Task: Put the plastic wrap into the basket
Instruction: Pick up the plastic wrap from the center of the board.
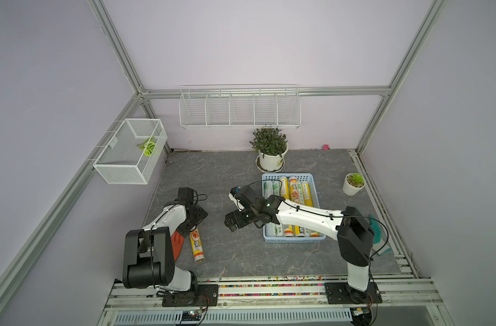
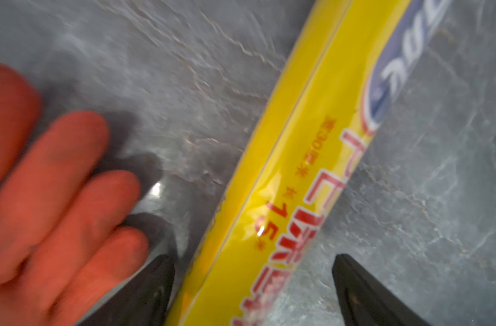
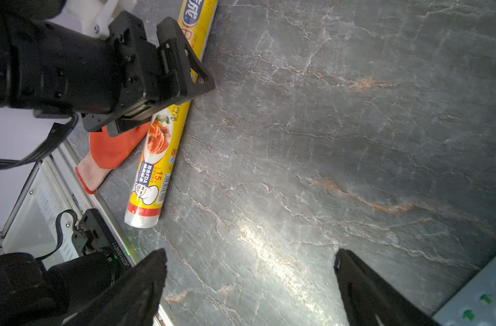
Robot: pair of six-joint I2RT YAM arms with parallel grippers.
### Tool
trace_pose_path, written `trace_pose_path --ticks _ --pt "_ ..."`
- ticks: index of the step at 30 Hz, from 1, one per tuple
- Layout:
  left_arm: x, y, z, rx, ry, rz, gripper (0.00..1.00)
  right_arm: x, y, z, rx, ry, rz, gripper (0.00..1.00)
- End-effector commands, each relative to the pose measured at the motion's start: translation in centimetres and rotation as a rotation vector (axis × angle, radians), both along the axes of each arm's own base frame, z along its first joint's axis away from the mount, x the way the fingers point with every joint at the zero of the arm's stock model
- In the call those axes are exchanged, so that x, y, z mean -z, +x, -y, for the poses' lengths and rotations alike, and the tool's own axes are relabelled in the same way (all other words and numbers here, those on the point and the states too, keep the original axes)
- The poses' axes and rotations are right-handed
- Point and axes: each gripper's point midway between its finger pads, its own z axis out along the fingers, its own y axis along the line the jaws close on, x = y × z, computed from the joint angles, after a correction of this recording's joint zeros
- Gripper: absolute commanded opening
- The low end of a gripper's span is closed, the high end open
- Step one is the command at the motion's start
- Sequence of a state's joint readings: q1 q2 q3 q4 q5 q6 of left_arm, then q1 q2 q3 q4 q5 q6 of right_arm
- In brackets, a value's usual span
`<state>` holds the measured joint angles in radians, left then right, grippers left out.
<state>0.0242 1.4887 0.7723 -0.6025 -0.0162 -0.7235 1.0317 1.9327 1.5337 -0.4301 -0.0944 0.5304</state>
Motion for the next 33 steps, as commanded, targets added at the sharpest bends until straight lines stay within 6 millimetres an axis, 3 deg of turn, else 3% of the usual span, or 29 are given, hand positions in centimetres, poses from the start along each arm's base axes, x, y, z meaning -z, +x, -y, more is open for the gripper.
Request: trace_pose_path --ticks 1,9,21,26,33 --pt "0.1 0.4 1.5 0.057 -0.045 0.003 0.90 -0.1 0.3 0.9 0.028 -0.021 0.007 0.98" --pt "1.7 -0.3 2.1 0.118 0.061 -0.124 0.78 0.2 0.9 2.4 0.072 -0.043 0.020 0.98" --pt "2.9 0.0 4.7 0.217 -0.001 -0.137 0.40 -0.4 2.3 5.3 0.143 -0.041 0.035 0.98" --pt "1.7 0.5 6.0 0.258 -0.019 -0.097 0.28 -1.1 2.5 6.2 0.160 -0.026 0.050 0.98" --pt "-3.0 2.1 8.6 0.331 0.004 0.025 0.17 -2.7 2.5 7.3 0.190 0.004 0.091 0.98"
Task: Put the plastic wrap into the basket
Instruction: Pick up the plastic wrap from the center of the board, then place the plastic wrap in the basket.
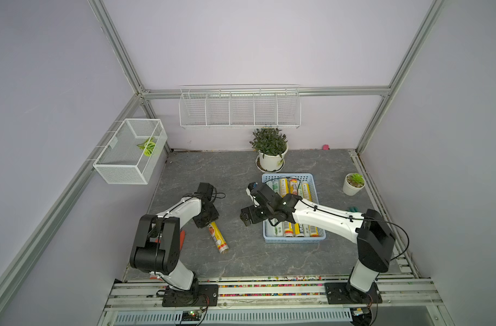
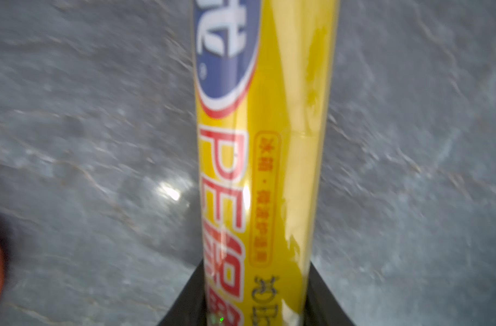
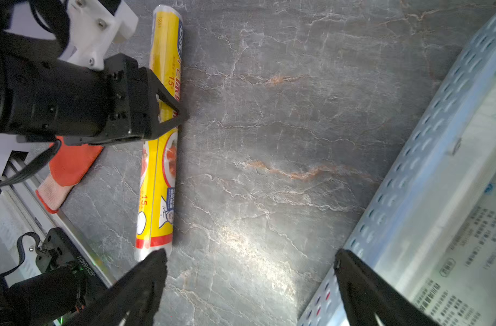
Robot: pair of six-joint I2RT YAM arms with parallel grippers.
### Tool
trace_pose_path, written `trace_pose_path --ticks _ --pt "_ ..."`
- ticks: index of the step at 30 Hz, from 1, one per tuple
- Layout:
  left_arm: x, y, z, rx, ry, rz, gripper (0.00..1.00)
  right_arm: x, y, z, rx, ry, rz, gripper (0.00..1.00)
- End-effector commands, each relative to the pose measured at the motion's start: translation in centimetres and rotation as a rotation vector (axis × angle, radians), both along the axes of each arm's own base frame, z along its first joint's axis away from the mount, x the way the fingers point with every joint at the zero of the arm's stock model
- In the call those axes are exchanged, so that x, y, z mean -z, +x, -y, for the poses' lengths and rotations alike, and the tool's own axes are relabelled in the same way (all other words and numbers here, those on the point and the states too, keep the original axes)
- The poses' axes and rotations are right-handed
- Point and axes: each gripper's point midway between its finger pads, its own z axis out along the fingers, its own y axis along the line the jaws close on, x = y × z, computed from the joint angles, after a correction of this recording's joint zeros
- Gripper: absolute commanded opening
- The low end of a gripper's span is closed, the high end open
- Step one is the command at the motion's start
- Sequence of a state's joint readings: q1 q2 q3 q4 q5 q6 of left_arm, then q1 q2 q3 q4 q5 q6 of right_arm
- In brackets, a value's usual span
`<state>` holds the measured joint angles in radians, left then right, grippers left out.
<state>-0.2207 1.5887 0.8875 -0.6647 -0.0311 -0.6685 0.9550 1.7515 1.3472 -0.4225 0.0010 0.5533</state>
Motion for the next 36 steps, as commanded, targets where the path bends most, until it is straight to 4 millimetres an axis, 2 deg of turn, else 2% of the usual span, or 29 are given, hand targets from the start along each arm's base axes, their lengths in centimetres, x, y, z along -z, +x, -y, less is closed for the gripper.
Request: trace_pose_path --ticks 1,5,14,20,24,30,36 --pt "-3.5 1.2 1.9 0.048 -0.041 0.084 0.16 -1.8 0.4 0.8 0.040 0.039 0.050 0.98" --pt "-6.0 1.8 3.3 0.078 -0.066 0.146 0.15 -2.5 0.6 1.9 0.080 0.048 0.088 0.98" --pt "-9.7 2.5 7.1 0.151 -0.171 0.242 0.10 -3.8 0.9 5.1 0.189 0.047 0.154 0.98" --pt "-13.2 3.1 12.9 0.279 -0.277 0.326 0.10 -4.9 1.2 7.8 0.270 0.068 0.207 0.98" --pt "-14.7 3.2 17.0 0.371 -0.328 0.352 0.10 -5.4 1.4 10.2 0.345 0.076 0.238 0.98" --pt "-16.0 2.8 22.5 0.494 -0.380 0.353 0.09 -5.4 1.4 13.7 0.435 0.093 0.242 0.98" --pt "-16.2 2.3 26.1 0.569 -0.414 0.333 0.09 -5.0 1.2 16.3 0.502 0.109 0.233 0.98"
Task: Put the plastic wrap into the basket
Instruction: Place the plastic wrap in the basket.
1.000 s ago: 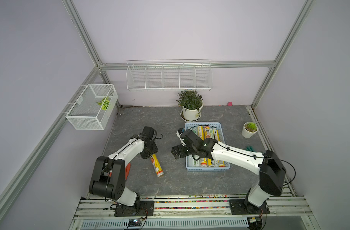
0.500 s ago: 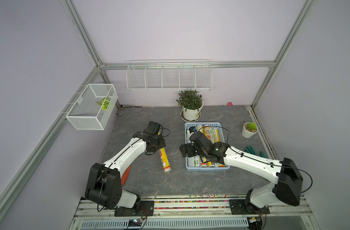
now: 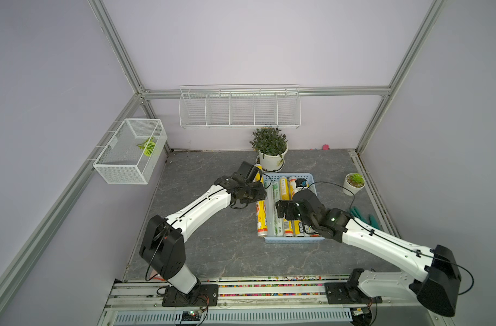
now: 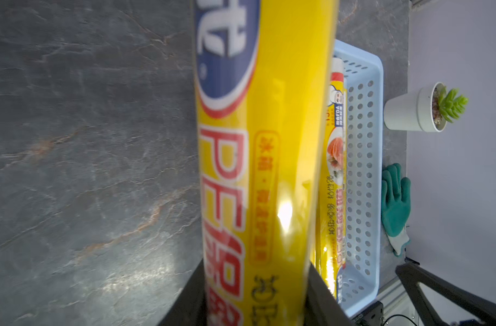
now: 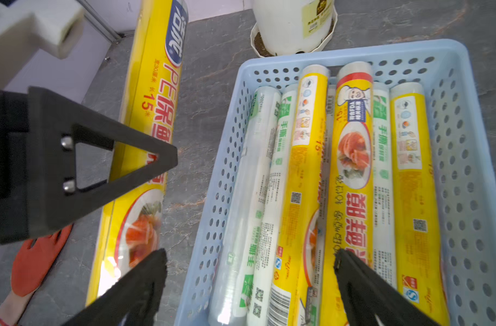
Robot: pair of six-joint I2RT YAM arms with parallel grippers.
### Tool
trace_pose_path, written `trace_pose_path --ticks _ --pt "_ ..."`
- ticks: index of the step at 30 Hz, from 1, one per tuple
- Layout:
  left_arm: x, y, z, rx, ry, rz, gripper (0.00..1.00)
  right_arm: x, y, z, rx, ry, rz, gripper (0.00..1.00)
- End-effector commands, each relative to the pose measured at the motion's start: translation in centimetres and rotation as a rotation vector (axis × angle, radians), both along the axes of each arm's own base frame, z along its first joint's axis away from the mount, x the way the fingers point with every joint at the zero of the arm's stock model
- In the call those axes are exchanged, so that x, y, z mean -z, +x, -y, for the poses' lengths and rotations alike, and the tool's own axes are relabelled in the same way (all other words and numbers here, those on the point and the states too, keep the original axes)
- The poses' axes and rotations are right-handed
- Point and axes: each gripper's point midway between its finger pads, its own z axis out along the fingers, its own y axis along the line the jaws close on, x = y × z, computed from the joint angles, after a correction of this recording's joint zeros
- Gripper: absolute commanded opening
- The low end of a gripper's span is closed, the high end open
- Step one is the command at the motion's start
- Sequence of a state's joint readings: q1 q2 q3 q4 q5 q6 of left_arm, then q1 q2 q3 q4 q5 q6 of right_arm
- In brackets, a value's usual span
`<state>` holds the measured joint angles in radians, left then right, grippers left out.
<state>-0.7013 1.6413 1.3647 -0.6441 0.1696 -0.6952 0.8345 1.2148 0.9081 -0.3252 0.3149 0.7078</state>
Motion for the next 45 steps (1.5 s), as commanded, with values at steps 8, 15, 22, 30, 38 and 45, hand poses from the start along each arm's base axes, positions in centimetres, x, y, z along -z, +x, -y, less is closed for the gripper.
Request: trace_pose_path --ticks 8,15,22,30,38,45 --pt "-0.7 0.2 4.2 0.101 -0.048 -0.007 0.09 0.4 -0.1 3.0 0.066 0.048 -0.024 0.98" --pt "2.2 0.7 5.4 0.073 -0.023 -0.085 0.09 2.0 -0.4 4.1 0.059 0.088 -0.109 0.98" --pt "4.2 1.0 6.4 0.075 -0.020 -0.144 0.09 2.8 -0.6 4.6 0.064 0.068 -0.138 0.98" --pt "6.7 0.6 7.6 0.078 -0.018 -0.205 0.12 3.8 -0.5 4.6 0.070 0.049 -0.162 0.98" --pt "8.2 1.0 7.3 0.051 0.032 -0.210 0.15 4.0 -0.4 4.9 0.072 0.036 -0.164 0.98" --pt "8.3 1.5 7.3 0.039 0.046 -0.197 0.13 4.4 -0.4 5.0 0.075 0.033 -0.172 0.98"
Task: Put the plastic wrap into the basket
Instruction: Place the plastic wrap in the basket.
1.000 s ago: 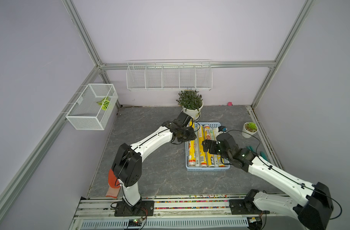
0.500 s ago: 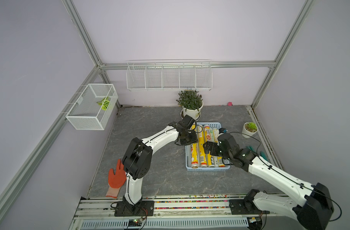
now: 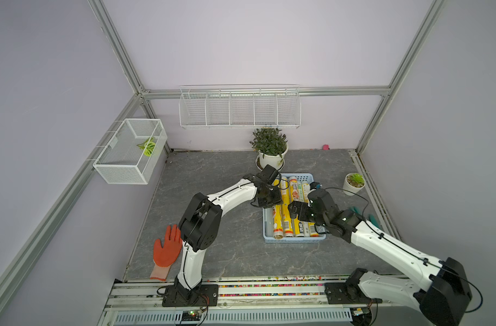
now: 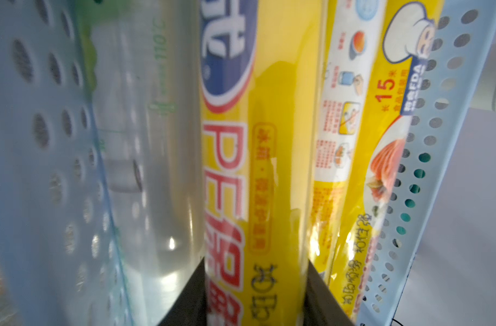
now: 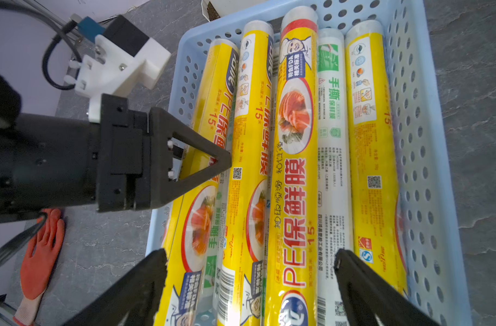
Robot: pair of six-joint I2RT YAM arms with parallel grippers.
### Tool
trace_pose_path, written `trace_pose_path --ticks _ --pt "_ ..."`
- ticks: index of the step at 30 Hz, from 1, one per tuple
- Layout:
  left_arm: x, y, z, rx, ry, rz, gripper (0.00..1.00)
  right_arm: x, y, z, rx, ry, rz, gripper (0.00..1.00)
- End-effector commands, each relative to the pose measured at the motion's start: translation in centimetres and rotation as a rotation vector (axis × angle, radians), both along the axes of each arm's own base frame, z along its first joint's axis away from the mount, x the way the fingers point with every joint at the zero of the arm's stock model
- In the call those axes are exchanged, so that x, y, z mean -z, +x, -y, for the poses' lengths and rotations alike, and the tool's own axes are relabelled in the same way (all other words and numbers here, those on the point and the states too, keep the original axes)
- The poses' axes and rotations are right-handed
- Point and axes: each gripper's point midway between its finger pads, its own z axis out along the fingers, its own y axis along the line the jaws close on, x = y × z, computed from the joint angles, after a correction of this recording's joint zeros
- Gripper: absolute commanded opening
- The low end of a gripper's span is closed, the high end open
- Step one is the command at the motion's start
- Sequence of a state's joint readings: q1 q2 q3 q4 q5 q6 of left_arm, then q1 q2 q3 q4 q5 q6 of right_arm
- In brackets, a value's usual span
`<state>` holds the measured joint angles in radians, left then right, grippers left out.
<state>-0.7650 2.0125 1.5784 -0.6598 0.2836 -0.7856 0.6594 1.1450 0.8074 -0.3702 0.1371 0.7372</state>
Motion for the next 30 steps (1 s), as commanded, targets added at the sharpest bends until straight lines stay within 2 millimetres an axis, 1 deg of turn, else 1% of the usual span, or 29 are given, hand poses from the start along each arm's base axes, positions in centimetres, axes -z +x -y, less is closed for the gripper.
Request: trace_pose_path --ticks 1,4,6,9,14,18,22,24,30 --pt "-0.1 1.3 0.2 -0.013 0.028 0.052 0.13 1.2 -0.2 0.5 0.008 -0.021 -0.026 0.98" --pt "-0.6 1.9 -0.1 -0.029 0.051 0.082 0.13 1.3 -0.3 0.5 0.009 -0.020 -0.030 0.98" --pt "-0.6 2.1 -0.1 -0.031 0.058 0.086 0.13 1.2 -0.3 0.5 0.008 -0.018 -0.028 0.98" --pt "-0.1 2.3 0.0 -0.033 0.070 0.076 0.13 1.2 -0.3 0.6 0.006 -0.020 -0.026 0.98" --pt "0.8 1.8 0.3 -0.018 0.061 0.045 0.15 1.2 -0.3 0.7 0.011 -0.022 -0.025 0.98" --pt "1.4 1.6 0.0 -0.015 0.080 0.028 0.20 1.3 -0.4 0.7 0.013 -0.021 -0.028 0.98" --pt "1.3 1.3 -0.2 -0.006 0.092 0.034 0.33 1.4 -0.4 0.7 0.012 -0.021 -0.029 0.98" --pt "1.1 1.5 -0.7 -0.014 0.117 0.048 0.37 1.3 -0.4 0.7 0.014 -0.021 -0.028 0.98" --pt "-0.4 1.5 -1.3 -0.030 0.120 0.081 0.44 1.2 -0.3 0.9 0.014 -0.023 -0.022 0.98"
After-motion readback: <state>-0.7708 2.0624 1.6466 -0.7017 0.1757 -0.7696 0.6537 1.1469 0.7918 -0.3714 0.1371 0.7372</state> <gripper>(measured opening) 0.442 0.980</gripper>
